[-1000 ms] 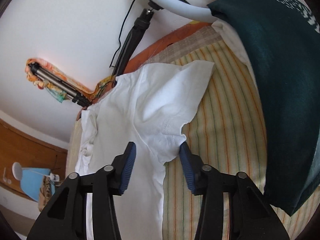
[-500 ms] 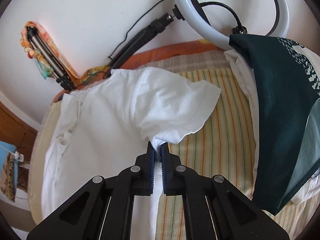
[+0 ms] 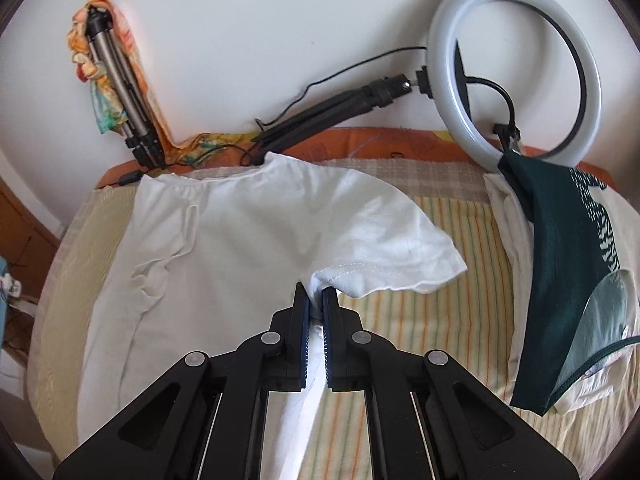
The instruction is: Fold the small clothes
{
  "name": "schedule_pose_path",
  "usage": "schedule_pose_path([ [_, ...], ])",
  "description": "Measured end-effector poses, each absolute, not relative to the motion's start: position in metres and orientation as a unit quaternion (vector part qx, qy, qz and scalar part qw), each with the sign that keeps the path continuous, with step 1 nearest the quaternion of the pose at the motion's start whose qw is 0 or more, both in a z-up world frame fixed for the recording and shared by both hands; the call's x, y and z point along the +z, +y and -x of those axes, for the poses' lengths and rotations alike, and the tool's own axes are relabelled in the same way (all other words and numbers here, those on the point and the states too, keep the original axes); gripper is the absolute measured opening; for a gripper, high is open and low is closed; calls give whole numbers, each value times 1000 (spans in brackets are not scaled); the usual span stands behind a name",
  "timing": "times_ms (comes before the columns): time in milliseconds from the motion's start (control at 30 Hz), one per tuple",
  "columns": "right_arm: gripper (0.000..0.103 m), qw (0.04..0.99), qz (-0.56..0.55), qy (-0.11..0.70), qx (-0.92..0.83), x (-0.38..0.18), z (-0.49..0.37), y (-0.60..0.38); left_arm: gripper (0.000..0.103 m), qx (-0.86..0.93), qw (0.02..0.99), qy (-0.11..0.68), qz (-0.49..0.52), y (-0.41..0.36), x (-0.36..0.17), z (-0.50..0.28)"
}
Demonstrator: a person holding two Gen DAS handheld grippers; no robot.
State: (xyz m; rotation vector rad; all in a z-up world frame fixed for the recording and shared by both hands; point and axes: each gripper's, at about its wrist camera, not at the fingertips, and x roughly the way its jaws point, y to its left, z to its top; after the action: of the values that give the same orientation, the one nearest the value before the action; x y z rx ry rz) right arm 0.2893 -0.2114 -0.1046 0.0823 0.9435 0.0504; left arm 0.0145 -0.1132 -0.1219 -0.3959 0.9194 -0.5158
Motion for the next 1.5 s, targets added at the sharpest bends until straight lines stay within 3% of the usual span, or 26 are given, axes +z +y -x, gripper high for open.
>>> schedule_pose_path([
  [233, 5, 887, 24, 460, 44, -104, -303, -145, 1, -206, 850, 439, 205, -71, -130, -13],
  [667, 9, 852, 94, 511, 68, -162, -330, -72, 2, -152, 858, 457, 177, -44, -145, -13],
  [767, 22, 846, 82, 520, 84, -163, -329, -76, 2, -158, 855, 461, 179, -41, -138, -10],
  [1067, 41, 871, -52, 473, 119, -112, -298, -162, 5, -164, 885, 415, 131, -3, -79, -3],
  [1200, 47, 875, -77, 475, 56, -117, -309, -209, 5, -135, 900, 399, 113, 22, -65, -23],
  [1500, 47, 855, -157, 490, 59, -152, -327, -239, 5, -86, 898, 402, 156, 68, -74, -44],
])
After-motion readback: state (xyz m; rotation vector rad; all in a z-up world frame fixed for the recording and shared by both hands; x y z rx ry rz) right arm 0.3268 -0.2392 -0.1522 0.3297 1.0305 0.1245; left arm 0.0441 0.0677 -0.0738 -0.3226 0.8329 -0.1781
